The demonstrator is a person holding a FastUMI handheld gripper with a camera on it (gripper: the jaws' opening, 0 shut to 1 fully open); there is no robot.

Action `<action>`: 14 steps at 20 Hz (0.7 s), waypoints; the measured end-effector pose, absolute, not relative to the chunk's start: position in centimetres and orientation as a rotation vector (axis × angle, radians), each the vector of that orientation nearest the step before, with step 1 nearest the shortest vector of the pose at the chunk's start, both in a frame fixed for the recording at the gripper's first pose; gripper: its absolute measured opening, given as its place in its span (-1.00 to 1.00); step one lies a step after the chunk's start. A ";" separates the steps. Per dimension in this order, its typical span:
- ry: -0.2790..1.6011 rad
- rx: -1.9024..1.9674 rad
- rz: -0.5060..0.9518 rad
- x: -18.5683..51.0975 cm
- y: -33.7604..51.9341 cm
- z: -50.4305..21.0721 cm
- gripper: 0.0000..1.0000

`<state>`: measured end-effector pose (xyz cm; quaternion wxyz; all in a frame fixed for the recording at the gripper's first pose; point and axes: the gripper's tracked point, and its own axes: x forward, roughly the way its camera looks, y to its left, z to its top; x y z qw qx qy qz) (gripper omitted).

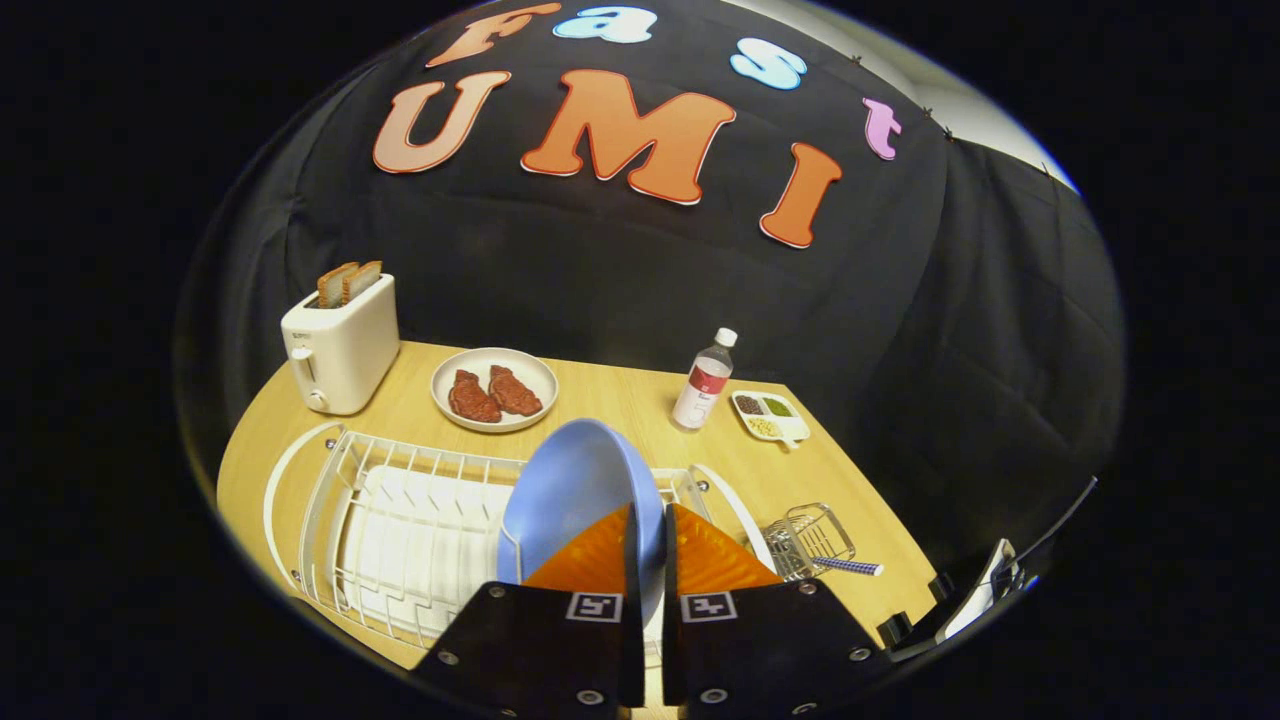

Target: Take the plate from the dish rack, then take the spoon from the basket and place it into the plate.

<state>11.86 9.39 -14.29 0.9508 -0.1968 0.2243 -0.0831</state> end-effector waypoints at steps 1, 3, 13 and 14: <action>0.459 -0.413 -0.173 11.9 9.3 -14.3 -0.91; 0.460 -0.435 -0.186 12.0 9.3 -14.0 -0.95; 0.432 -0.528 -0.195 12.7 10.2 -12.5 -0.95; 0.431 -0.540 -0.195 12.7 10.3 -12.4 -0.95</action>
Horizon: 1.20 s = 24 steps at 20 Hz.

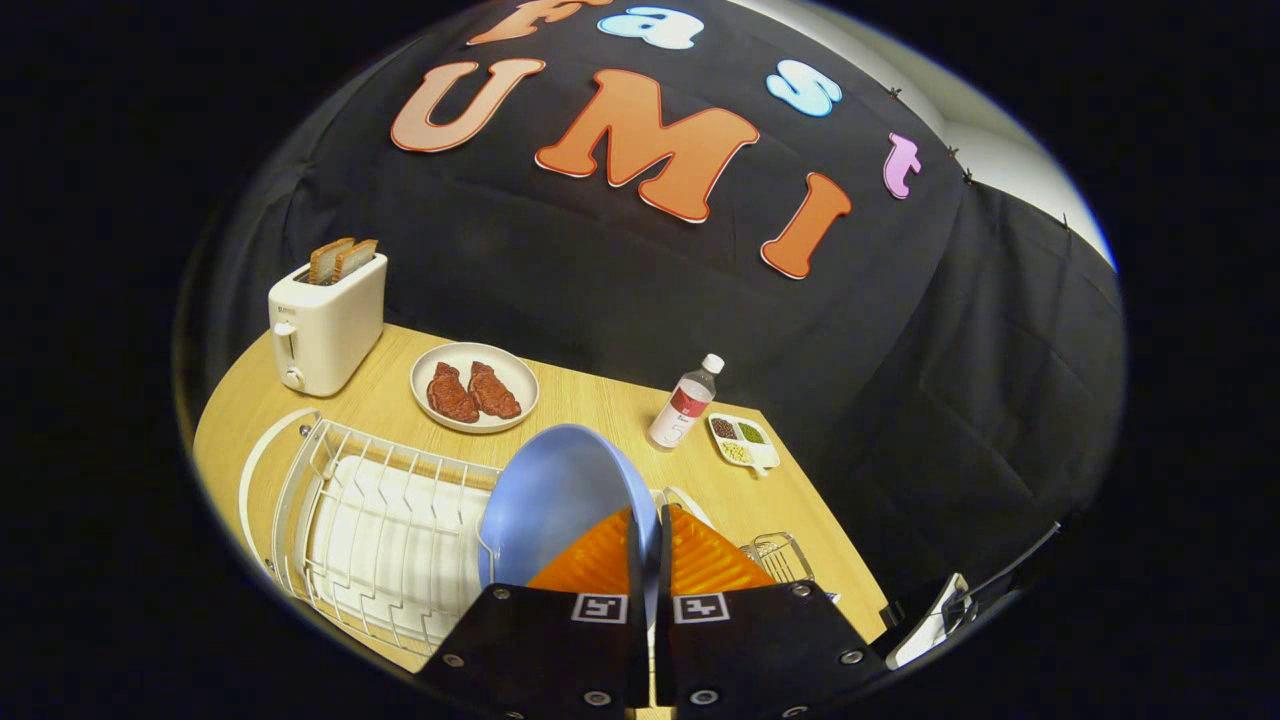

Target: Take the plate from the dish rack, then take the spoon from the basket and place it into the plate.

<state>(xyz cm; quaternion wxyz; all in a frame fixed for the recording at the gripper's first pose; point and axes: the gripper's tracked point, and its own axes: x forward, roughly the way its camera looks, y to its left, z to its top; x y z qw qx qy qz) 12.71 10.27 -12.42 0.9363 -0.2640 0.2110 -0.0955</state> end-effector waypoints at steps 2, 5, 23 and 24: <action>0.428 -0.569 -0.195 12.6 10.5 -12.3 -0.95; 0.416 -0.628 -0.192 12.5 10.9 -11.9 -0.95; 0.396 -0.522 -0.154 5.6 6.3 -7.5 -0.99; 0.404 -0.499 -0.152 5.0 5.8 -7.5 -0.99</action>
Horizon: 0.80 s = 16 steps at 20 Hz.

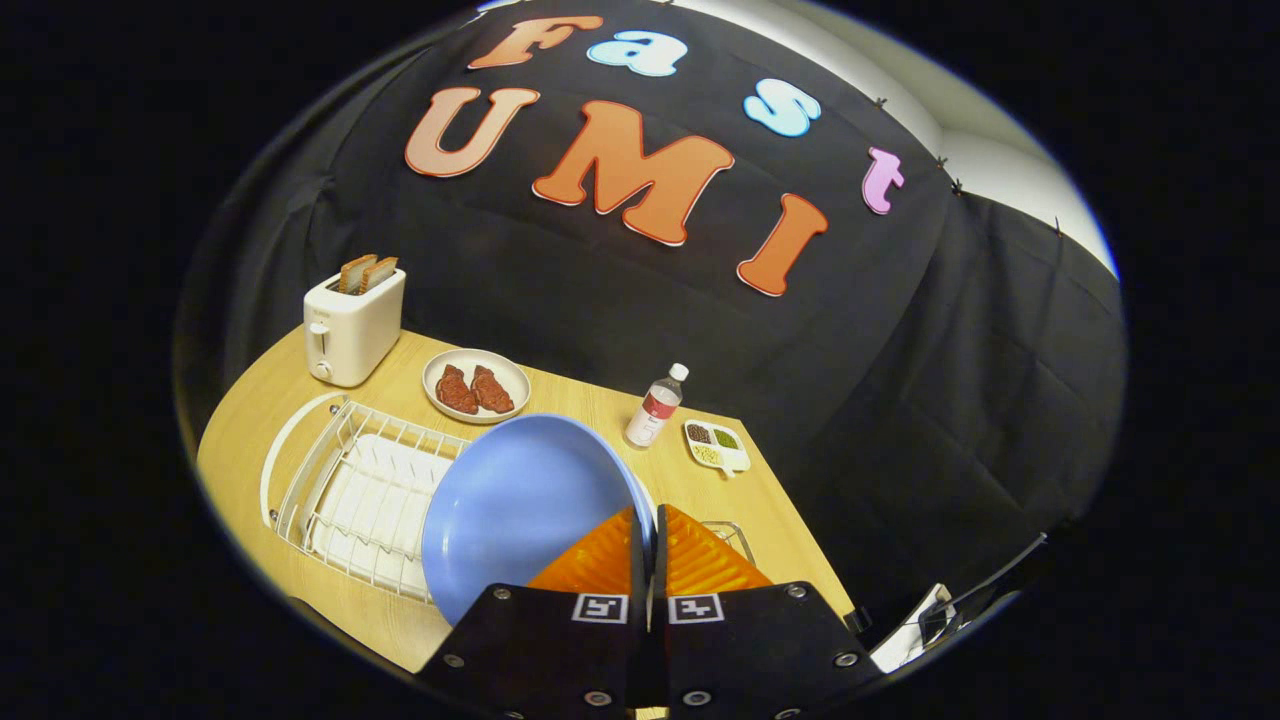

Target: Take the plate from the dish rack, then take the spoon from the basket and place it into the plate.

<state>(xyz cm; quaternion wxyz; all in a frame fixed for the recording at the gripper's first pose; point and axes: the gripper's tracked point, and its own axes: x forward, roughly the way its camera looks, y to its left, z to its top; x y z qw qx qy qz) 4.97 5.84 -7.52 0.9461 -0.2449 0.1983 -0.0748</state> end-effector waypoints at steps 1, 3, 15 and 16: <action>0.409 -0.474 -0.151 4.3 5.2 -7.5 -0.99; 0.424 -0.435 -0.149 3.0 4.1 -7.8 -0.99; 0.568 -0.152 -0.166 -4.3 -1.7 -14.5 -0.99; 0.578 -0.131 -0.166 -4.8 -2.0 -15.3 -1.00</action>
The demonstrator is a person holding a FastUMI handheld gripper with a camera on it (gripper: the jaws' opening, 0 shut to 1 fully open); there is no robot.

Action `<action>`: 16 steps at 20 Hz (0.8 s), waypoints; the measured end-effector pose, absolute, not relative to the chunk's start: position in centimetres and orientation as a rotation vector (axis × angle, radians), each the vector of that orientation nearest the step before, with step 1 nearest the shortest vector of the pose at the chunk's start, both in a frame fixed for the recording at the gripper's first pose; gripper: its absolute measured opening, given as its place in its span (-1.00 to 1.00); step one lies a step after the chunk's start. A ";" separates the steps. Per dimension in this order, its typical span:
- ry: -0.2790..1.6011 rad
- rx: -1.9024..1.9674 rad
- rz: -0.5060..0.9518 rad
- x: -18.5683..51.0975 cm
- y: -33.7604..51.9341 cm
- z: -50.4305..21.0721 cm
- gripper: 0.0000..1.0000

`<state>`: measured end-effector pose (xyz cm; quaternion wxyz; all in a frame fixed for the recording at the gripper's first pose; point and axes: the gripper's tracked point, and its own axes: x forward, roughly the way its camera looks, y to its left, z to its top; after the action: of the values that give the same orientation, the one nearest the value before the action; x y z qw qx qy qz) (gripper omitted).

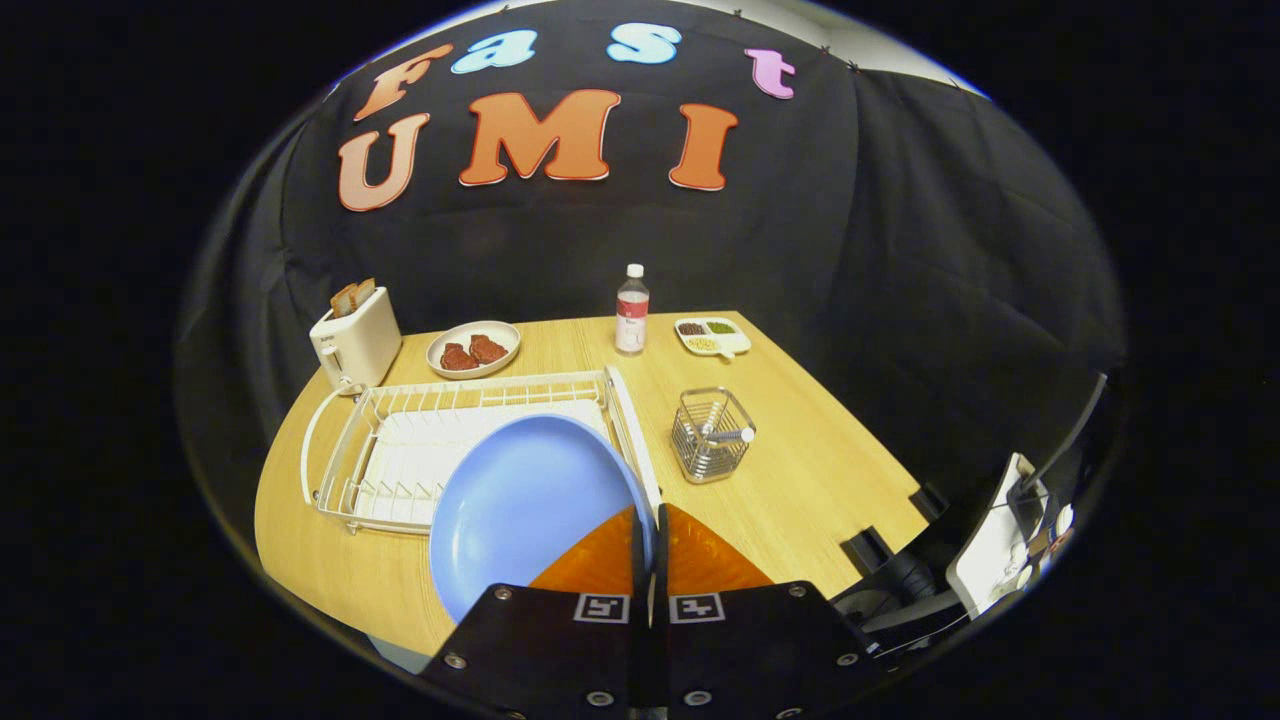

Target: Take the plate from the dish rack, then take the spoon from the basket and place it into the plate.

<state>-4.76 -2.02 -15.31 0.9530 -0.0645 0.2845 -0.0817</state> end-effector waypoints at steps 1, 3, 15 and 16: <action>0.592 -0.112 -0.168 -5.2 -2.4 -16.3 -1.00; 0.624 -0.077 -0.174 -6.1 -3.0 -18.2 -0.99; 0.801 0.045 -0.140 -8.6 -2.7 -27.0 -0.99; 0.814 0.050 -0.140 -8.9 -2.6 -27.3 -0.98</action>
<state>-8.94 -2.65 -27.29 0.9156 0.0245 0.3955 -0.0679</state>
